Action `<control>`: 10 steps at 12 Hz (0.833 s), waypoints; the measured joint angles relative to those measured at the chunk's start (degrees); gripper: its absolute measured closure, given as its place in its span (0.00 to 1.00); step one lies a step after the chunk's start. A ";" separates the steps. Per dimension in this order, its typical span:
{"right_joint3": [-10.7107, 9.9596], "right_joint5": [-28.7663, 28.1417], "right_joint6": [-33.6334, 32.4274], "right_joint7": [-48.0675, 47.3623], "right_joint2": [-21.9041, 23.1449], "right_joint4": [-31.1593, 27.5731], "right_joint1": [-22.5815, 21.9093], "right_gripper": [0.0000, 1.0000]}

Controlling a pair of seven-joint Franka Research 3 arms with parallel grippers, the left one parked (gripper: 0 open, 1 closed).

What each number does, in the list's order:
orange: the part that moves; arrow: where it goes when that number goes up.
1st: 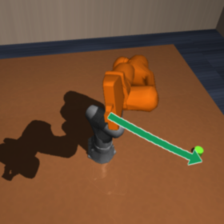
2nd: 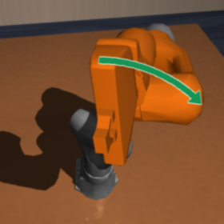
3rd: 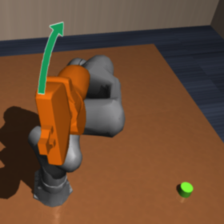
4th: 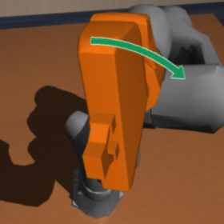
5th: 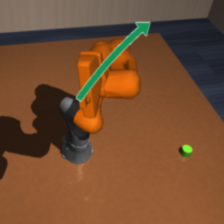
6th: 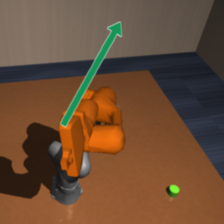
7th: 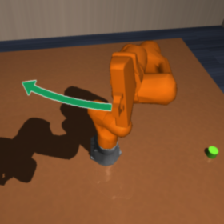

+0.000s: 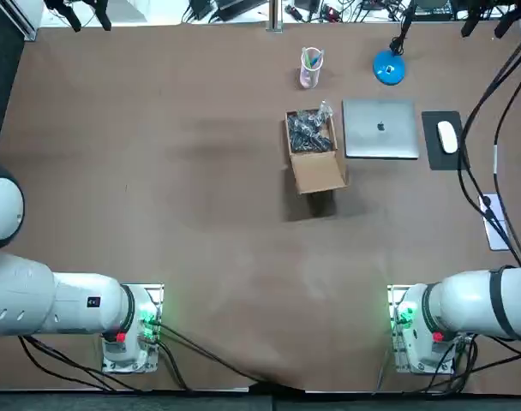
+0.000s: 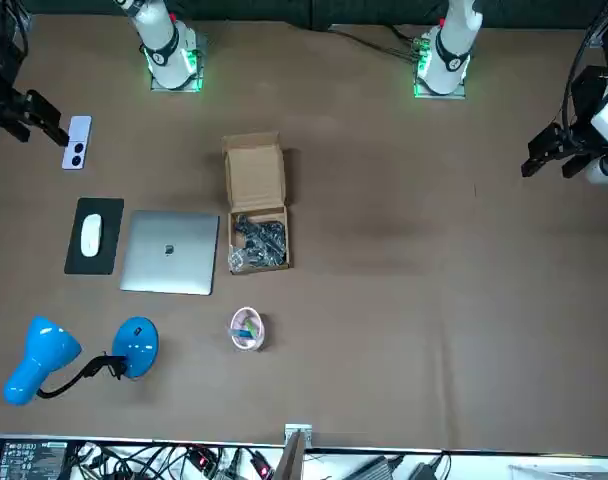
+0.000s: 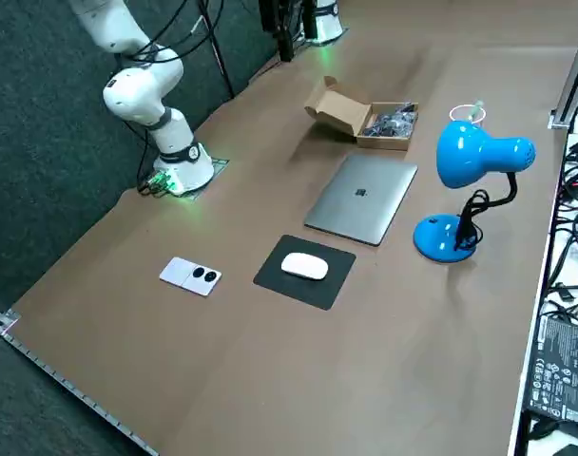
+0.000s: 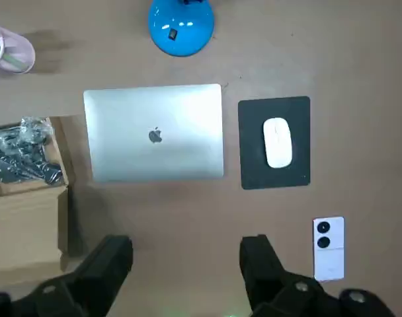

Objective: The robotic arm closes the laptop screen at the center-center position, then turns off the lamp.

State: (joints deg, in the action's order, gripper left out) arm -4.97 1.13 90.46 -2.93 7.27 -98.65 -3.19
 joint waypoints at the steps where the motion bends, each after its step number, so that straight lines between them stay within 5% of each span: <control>1: 0.01 -0.02 1.24 0.00 -0.01 -1.03 -0.01 0.00; 10: 0.27 -0.19 2.95 -0.01 0.11 -2.25 -0.12 0.00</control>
State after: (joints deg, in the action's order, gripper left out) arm -4.70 0.94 93.41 -2.93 7.38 -100.90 -3.30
